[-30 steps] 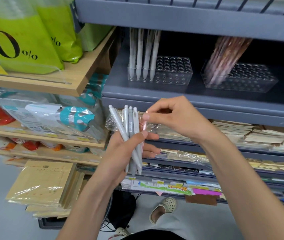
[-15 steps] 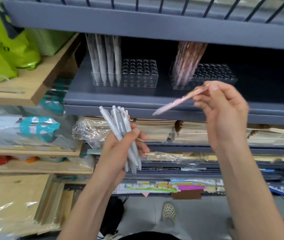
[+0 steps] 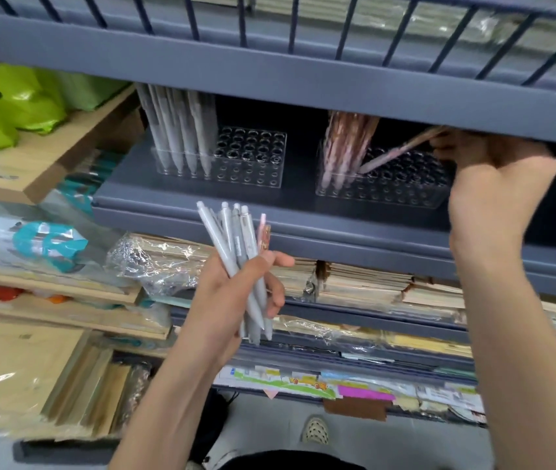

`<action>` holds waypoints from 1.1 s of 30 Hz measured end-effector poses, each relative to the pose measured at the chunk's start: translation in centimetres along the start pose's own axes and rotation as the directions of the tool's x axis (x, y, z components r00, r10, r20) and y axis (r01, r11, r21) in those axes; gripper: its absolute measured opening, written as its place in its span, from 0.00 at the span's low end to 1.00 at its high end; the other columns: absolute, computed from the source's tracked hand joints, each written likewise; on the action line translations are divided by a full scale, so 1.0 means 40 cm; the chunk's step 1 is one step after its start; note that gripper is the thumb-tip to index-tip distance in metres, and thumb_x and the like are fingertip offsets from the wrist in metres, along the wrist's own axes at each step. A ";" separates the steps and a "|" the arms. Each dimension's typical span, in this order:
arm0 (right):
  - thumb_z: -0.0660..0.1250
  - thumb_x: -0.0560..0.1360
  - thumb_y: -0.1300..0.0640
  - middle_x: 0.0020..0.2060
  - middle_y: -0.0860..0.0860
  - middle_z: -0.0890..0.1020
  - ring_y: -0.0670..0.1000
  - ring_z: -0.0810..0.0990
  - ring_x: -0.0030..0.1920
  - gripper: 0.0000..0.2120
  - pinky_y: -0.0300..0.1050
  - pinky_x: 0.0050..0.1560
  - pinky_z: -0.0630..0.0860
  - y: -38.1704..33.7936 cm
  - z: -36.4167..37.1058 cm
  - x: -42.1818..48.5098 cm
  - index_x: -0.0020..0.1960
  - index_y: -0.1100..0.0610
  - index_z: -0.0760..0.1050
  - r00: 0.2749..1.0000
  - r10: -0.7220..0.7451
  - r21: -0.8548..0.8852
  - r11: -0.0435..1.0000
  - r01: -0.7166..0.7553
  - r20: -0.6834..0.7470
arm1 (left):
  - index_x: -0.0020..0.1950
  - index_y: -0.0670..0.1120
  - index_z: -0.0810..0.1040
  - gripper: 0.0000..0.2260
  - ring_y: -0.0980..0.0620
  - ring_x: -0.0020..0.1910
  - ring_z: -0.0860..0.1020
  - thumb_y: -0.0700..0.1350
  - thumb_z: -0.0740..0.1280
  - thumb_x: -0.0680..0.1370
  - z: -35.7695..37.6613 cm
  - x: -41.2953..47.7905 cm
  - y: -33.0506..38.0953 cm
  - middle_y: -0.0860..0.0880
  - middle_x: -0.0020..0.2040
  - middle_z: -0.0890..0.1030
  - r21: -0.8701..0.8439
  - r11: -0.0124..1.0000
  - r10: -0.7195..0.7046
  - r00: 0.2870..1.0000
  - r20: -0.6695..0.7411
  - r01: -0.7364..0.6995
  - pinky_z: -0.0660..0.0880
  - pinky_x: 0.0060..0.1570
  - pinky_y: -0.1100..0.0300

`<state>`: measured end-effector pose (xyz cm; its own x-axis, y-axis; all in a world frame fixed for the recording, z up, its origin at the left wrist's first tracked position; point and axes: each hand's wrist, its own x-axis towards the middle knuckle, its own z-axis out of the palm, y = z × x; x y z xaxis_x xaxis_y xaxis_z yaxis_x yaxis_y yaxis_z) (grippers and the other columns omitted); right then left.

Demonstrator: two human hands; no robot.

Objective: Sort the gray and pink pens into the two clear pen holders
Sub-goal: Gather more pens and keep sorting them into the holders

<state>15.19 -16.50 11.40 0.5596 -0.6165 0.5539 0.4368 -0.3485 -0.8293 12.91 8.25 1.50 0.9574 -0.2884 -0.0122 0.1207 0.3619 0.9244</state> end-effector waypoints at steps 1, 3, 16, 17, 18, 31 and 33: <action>0.67 0.74 0.64 0.36 0.45 0.85 0.50 0.84 0.41 0.09 0.46 0.47 0.80 0.003 0.003 0.010 0.43 0.52 0.81 0.999 0.003 0.038 0.999 -0.005 0.039 | 0.48 0.51 0.84 0.06 0.49 0.26 0.74 0.44 0.67 0.79 0.001 -0.001 -0.002 0.35 0.41 0.81 0.004 1.000 0.009 1.000 -0.008 -0.009 0.72 0.25 0.60; 0.66 0.74 0.67 0.33 0.44 0.84 0.47 0.83 0.38 0.09 0.42 0.45 0.79 0.009 0.016 0.033 0.41 0.53 0.78 0.991 0.046 0.091 0.994 -0.058 0.125 | 0.47 0.46 0.84 0.07 0.50 0.25 0.74 0.43 0.67 0.80 0.005 -0.003 -0.007 0.38 0.36 0.81 0.014 1.000 -0.006 0.999 -0.033 0.007 0.72 0.26 0.60; 0.66 0.77 0.49 0.28 0.39 0.82 0.41 0.80 0.32 0.16 0.46 0.54 0.78 0.040 0.090 0.088 0.32 0.50 0.76 0.884 0.324 -0.375 0.908 -0.189 0.336 | 0.51 0.39 0.78 0.11 0.48 0.28 0.77 0.45 0.72 0.75 -0.024 -0.005 0.000 0.42 0.34 0.81 -0.046 0.998 -0.053 0.974 -0.219 0.044 0.76 0.30 0.60; 0.66 0.77 0.50 0.27 0.40 0.82 0.41 0.80 0.31 0.15 0.45 0.52 0.78 0.041 0.092 0.085 0.31 0.50 0.75 0.893 0.320 -0.356 0.913 -0.201 0.317 | 0.51 0.39 0.78 0.10 0.47 0.30 0.80 0.44 0.72 0.75 -0.028 -0.004 0.002 0.41 0.36 0.82 -0.044 0.998 -0.046 0.976 -0.214 0.037 0.77 0.31 0.60; 0.67 0.77 0.52 0.26 0.40 0.81 0.41 0.79 0.30 0.15 0.43 0.49 0.78 0.039 0.094 0.082 0.32 0.51 0.75 0.902 0.319 -0.330 0.919 -0.218 0.292 | 0.53 0.38 0.77 0.10 0.47 0.33 0.82 0.43 0.71 0.76 -0.032 -0.004 0.005 0.41 0.39 0.83 -0.049 0.998 -0.043 0.978 -0.205 0.034 0.78 0.32 0.60; 0.66 0.72 0.57 0.38 0.49 0.83 0.49 0.75 0.32 0.06 0.44 0.35 0.72 -0.006 0.093 -0.008 0.47 0.54 0.79 0.978 0.202 -0.075 0.976 -0.205 -0.047 | 0.56 0.35 0.77 0.11 0.39 0.42 0.86 0.41 0.68 0.79 -0.117 -0.050 0.060 0.37 0.46 0.85 -0.054 0.997 -0.053 0.997 -0.051 0.050 0.82 0.37 0.56; 0.65 0.69 0.54 0.36 0.47 0.81 0.50 0.75 0.35 0.06 0.45 0.38 0.70 -0.016 0.100 -0.073 0.42 0.48 0.81 0.986 0.154 -0.129 0.979 -0.161 -0.061 | 0.57 0.34 0.76 0.11 0.38 0.43 0.85 0.41 0.68 0.79 -0.140 -0.062 0.068 0.37 0.46 0.85 -0.053 0.997 -0.051 0.999 -0.008 0.050 0.82 0.38 0.56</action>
<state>16.08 -11.66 10.60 0.5758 -0.7050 0.4142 0.2470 -0.3330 -0.9100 12.31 14.91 1.90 0.9521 -0.2995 -0.0619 0.1823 0.3930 0.9013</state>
